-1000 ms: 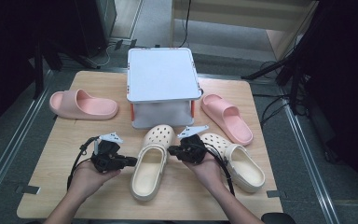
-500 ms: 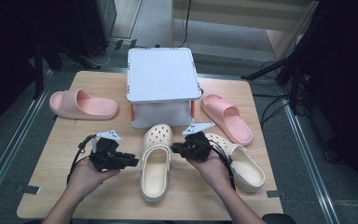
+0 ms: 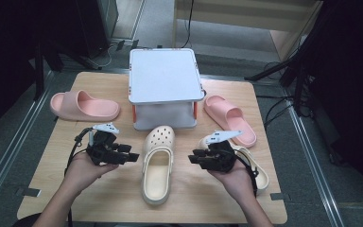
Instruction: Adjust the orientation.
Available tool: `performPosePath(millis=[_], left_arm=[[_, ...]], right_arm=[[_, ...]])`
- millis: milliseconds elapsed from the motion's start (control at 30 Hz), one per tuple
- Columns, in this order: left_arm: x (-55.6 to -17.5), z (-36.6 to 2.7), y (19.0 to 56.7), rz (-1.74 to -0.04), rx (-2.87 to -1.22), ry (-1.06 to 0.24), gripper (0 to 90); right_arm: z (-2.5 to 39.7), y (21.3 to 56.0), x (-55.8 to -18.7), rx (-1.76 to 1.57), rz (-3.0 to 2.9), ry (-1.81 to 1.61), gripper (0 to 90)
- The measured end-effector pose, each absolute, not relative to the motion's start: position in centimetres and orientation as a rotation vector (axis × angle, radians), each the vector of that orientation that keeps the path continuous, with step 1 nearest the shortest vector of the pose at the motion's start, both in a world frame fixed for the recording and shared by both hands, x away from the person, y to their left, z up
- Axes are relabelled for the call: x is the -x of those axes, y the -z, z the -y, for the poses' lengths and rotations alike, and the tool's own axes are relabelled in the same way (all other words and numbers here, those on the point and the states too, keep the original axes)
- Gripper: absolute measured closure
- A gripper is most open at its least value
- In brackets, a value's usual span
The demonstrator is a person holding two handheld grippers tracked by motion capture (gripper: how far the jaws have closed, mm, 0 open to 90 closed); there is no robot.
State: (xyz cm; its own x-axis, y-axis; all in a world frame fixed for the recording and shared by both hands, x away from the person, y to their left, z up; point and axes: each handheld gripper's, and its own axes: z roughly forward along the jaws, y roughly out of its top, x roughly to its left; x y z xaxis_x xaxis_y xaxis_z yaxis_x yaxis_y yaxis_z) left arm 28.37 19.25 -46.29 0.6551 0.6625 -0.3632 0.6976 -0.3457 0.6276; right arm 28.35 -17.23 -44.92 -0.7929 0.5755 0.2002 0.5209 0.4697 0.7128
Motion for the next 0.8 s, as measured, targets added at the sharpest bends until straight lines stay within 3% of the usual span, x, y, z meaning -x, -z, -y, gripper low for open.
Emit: performPosePath(millis=[167,800], left_arm=[[-29.3,-18.5,46.3,-1.035,-2.102,0.084,44.2],[-31.3,-18.2,46.2,-1.022,-2.093,0.098,41.0]], right_arm=[[20.7,44.1,-26.8,-1.036,-2.587,-1.221,68.4],[26.7,44.8,-25.3,-1.207,-2.507,-1.155,61.3]])
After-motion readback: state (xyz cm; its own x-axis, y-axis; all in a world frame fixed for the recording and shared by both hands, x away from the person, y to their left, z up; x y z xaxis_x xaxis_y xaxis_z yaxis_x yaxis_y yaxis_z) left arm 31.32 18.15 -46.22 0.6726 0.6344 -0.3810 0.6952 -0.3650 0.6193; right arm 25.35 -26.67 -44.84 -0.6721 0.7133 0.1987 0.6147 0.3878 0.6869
